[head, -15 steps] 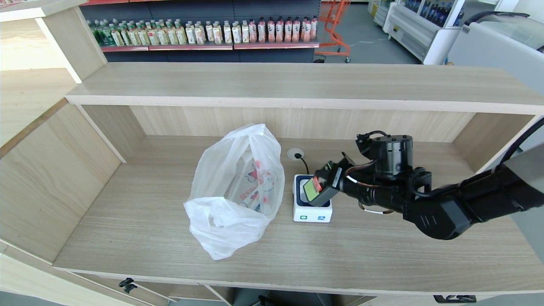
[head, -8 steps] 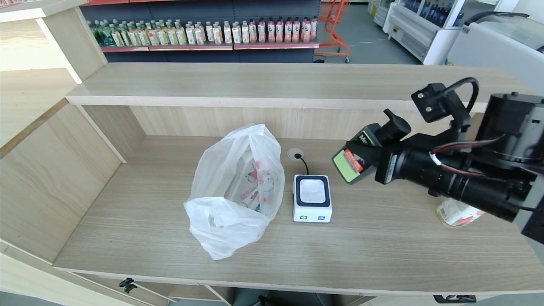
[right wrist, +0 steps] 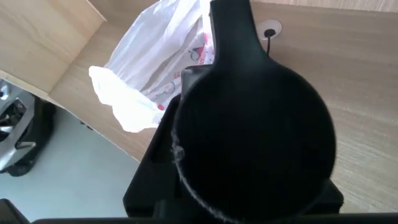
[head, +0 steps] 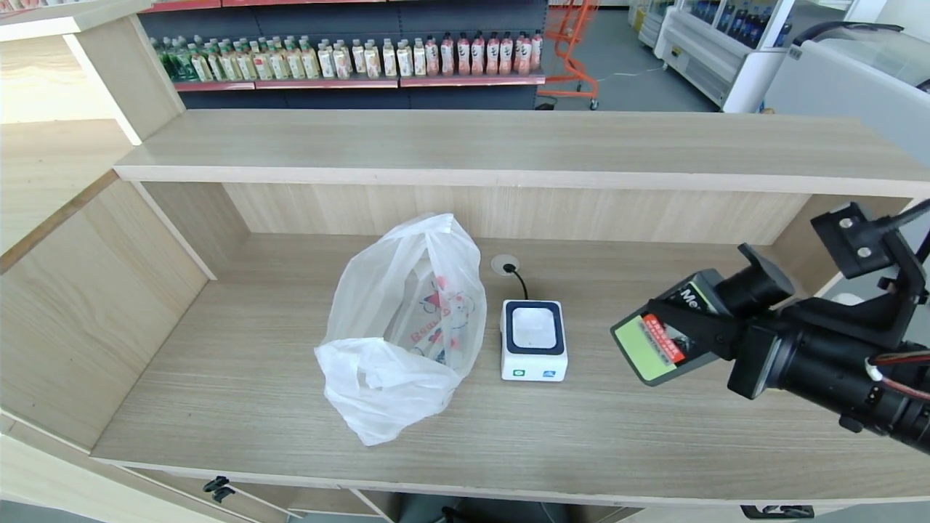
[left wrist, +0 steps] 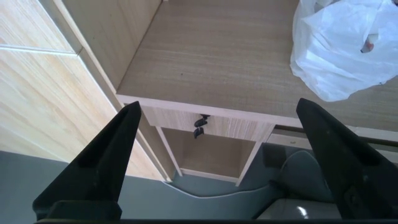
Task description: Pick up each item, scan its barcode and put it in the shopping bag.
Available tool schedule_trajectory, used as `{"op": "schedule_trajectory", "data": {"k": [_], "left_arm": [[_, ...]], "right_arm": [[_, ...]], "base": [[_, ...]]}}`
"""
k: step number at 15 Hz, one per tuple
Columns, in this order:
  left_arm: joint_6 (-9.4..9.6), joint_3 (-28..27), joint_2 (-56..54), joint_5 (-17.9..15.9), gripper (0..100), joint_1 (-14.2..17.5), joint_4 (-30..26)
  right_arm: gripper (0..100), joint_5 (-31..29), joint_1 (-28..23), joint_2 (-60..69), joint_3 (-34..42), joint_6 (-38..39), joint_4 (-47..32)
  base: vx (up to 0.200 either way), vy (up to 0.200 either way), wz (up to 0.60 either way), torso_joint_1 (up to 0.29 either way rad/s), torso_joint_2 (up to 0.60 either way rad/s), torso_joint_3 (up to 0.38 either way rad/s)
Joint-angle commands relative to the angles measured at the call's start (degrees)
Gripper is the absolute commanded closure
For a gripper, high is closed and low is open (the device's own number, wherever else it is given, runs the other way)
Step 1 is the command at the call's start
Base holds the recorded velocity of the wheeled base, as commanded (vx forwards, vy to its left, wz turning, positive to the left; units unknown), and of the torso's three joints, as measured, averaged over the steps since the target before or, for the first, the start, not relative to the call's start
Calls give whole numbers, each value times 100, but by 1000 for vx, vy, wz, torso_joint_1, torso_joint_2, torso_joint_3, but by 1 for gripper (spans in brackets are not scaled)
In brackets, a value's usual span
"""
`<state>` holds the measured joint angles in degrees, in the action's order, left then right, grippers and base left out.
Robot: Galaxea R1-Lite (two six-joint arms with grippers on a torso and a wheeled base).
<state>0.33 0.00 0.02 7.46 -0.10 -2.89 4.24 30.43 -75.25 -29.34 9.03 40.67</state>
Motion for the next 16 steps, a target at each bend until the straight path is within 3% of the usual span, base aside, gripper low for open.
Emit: {"op": "schedule_trajectory", "data": {"k": [1,5,11,16], "left_arm": [[-15,0,-2,1,0,1,8],[2,0,-2,1,0,1,-1],[2,0,-2,1,0,1,-1],[2,0,-2,1,0,1,8]], "right_arm": [[100,15,7,11,-72,213,3],[100,-38,42,-376,-537,529,-551],[100,-1048,165,-1888,-1232,468,-542],[100,-1110,534,-3347,-2418,477,-490]], "base": [[0,200,0,-17,-12,12],[0,200,0,7,4,2],[0,0,0,0,0,0],[0,0,0,0,0,0]]}}
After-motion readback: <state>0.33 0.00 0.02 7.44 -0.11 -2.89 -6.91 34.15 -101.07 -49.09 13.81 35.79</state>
